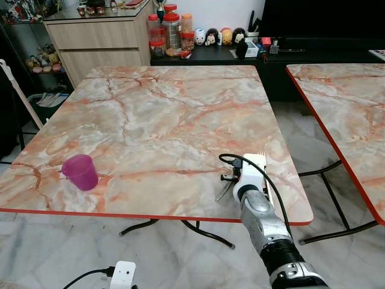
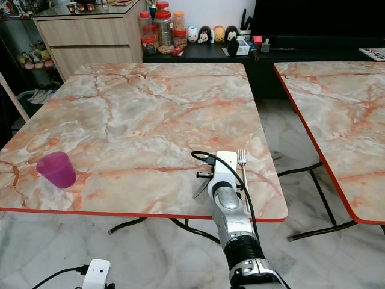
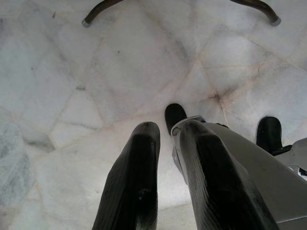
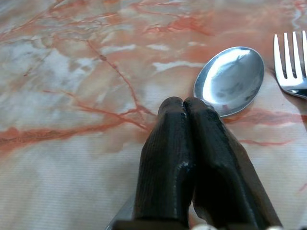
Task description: Setting the table
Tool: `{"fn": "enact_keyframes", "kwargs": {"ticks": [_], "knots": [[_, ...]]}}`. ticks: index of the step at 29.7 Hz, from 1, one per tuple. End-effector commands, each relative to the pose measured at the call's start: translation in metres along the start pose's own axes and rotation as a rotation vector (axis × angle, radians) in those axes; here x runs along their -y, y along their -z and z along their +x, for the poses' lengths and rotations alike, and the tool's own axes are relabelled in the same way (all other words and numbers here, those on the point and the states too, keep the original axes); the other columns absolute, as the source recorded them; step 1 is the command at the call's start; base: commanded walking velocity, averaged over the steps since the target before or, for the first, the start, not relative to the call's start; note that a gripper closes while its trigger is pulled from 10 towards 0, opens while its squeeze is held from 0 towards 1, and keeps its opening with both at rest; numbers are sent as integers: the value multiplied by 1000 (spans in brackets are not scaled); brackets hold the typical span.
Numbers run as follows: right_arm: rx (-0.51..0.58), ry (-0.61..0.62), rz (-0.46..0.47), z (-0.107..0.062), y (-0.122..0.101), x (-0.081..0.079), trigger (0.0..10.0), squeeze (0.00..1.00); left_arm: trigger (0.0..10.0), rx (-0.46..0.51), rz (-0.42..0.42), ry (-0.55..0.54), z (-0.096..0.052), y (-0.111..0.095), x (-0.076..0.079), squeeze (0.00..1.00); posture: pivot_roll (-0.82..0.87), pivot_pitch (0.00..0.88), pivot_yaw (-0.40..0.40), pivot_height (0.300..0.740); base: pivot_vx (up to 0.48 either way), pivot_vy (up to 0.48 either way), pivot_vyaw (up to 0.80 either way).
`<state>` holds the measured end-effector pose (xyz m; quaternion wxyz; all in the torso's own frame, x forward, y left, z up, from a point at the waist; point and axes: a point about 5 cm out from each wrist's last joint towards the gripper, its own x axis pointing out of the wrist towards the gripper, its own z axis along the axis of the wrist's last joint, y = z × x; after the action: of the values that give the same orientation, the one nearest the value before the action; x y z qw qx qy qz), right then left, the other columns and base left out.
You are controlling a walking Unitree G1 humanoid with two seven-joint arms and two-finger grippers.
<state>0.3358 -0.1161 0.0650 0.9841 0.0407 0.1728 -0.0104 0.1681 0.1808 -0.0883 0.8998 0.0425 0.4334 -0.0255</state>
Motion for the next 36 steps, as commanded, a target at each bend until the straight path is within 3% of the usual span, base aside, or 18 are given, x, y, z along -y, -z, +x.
{"fn": "enact_keyframes", "kwargs": {"ticks": [1, 4, 11, 16, 22, 36], "knots": [[34, 9, 1, -1, -5, 0, 10000, 996, 10000, -11, -14, -6, -1, 3, -2, 0, 35, 10, 21, 740, 0, 0, 0], [48, 58, 5, -1, -8, 5, 10000, 1000, 10000, -11, -13, -7, -1, 3, -3, 0, 35, 12, 21, 740, 0, 0, 0], [30, 45, 22, 0, -5, 4, 10000, 1000, 10000, -9, -13, -9, -1, 1, -4, 0, 37, 16, 24, 740, 0, 0, 0], [44, -50, 39, 0, -8, -11, 10000, 1000, 10000, -8, -14, -10, 0, 0, -4, 0, 35, 17, 26, 740, 0, 0, 0], [12, -58, 17, 0, -1, -15, 10000, 1000, 10000, -9, -16, -10, 0, 1, -4, 0, 40, 20, 24, 740, 0, 0, 0], [21, 16, 18, 3, -3, -7, 10000, 1000, 10000, -11, -24, -8, -1, 3, -3, 0, 38, 23, 20, 740, 0, 0, 0]]}}
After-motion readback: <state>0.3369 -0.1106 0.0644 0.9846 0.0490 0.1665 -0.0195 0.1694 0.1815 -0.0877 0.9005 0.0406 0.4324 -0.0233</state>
